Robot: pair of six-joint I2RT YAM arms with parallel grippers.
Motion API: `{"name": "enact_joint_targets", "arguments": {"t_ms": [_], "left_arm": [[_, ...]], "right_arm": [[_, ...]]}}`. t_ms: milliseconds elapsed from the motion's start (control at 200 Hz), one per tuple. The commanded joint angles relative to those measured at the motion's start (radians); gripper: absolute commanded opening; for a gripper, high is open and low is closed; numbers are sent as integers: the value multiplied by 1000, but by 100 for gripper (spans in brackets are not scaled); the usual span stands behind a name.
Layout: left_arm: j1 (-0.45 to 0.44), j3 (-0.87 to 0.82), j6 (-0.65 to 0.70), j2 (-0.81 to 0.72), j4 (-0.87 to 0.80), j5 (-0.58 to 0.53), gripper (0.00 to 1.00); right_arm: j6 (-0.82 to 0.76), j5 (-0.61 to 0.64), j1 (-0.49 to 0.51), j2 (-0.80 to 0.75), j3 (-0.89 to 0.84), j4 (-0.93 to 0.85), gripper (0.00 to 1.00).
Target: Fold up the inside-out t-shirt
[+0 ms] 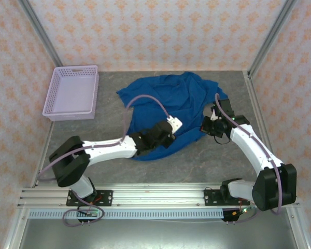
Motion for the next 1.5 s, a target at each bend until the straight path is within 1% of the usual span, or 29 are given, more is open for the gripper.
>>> {"name": "enact_joint_targets", "arguments": {"t_ms": [0,55,85,160,210,305,365,425,470,550,595,620,666,731,821,911,1006,1121,1231,1291,1316,1351,1376,1416,1446,1491], "left_arm": [[3,-3,-30,-5,-60,142,0],[-8,6,-21,12,-68,149,0],[-23,8,-8,25,-71,126,8],[-91,23,38,63,-69,35,32],[-130,33,62,94,-60,-15,42],[-177,47,77,151,-25,-85,51],[-194,61,91,191,-10,-127,53],[-206,76,108,233,2,-200,53],[-207,84,119,259,15,-248,51],[-205,78,145,276,44,-346,36],[-199,74,152,270,50,-375,24],[-195,69,151,262,49,-369,16],[-185,60,142,235,36,-338,0],[-171,45,122,169,5,-283,0],[-123,29,71,49,-59,-119,0],[-32,7,4,-61,-97,85,0],[50,-5,-36,-127,-121,212,0],[103,7,-53,-155,-147,260,0],[119,42,-64,-159,-174,233,0],[119,77,-84,-155,-193,223,0],[120,96,-100,-152,-203,223,0],[119,128,-125,-147,-218,224,0],[120,151,-143,-144,-229,226,0],[120,184,-180,-138,-243,221,0],[120,207,-204,-136,-254,214,0],[119,236,-222,-131,-264,220,0]], "right_arm": [[9,-12,-5,-12,19,38,0],[25,-41,-5,-5,19,56,0],[34,-54,-4,1,18,65,0],[42,-68,-5,11,24,80,0],[37,-63,-4,19,28,77,0],[31,-61,-5,27,34,72,0],[33,-63,-4,27,32,73,0],[34,-64,-5,26,30,73,0],[34,-63,-4,24,28,72,0],[28,-58,-4,17,24,64,0],[24,-51,-5,13,22,58,0],[21,-44,-4,10,22,54,0],[15,-35,-4,5,22,45,0],[3,-20,-5,-5,29,30,0],[-7,-31,-4,-26,39,26,0],[-1,-78,-4,-44,30,67,0],[8,-108,-4,-83,31,95,0],[16,-126,-4,-90,35,113,0],[17,-130,-4,-93,38,120,0],[8,-97,-5,-99,46,105,0],[3,-63,-4,-101,53,85,3],[-13,-1,-4,-110,65,52,9],[-27,49,-3,-120,72,31,14],[-63,108,9,-149,67,20,24],[-90,131,31,-180,46,39,33],[-128,129,84,-245,-9,105,41]]}}
